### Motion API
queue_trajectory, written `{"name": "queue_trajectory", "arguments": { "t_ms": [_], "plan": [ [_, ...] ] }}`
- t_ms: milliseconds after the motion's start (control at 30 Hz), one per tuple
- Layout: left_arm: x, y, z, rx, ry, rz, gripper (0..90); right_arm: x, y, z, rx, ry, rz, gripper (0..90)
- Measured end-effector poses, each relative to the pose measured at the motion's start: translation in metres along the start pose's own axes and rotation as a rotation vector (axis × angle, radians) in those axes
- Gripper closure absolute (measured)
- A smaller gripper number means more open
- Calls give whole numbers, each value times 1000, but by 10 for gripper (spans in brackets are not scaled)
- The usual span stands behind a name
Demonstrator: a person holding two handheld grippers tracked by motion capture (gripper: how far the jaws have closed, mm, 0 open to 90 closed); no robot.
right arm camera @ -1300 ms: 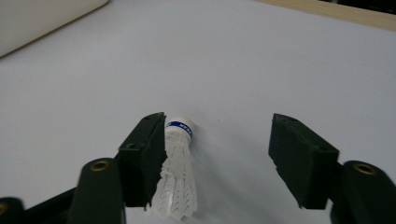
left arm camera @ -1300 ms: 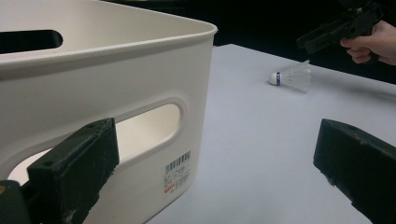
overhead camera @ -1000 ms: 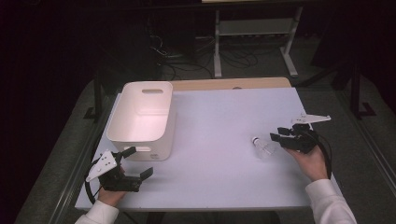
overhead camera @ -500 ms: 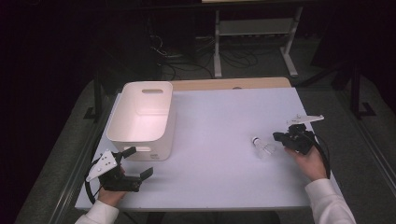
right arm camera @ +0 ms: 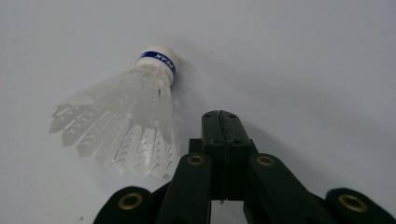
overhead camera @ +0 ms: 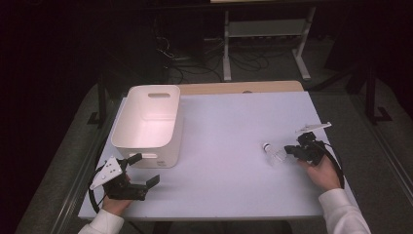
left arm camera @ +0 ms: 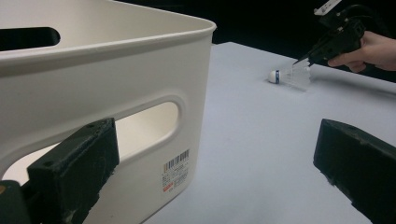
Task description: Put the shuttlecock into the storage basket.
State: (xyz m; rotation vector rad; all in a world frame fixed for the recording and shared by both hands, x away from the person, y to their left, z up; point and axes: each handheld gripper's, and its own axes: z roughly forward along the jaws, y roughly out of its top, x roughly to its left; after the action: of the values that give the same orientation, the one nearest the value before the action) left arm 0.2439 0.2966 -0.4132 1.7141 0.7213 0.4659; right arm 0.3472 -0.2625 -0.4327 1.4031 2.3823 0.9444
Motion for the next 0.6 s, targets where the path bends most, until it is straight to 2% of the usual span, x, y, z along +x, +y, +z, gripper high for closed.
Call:
{"name": "queue_trajectory", "arguments": {
  "t_ms": [600],
  "plan": [
    [0,0,1,-7,-4,0,0,17,-6,1,-6,52,-29,885]
  ]
}}
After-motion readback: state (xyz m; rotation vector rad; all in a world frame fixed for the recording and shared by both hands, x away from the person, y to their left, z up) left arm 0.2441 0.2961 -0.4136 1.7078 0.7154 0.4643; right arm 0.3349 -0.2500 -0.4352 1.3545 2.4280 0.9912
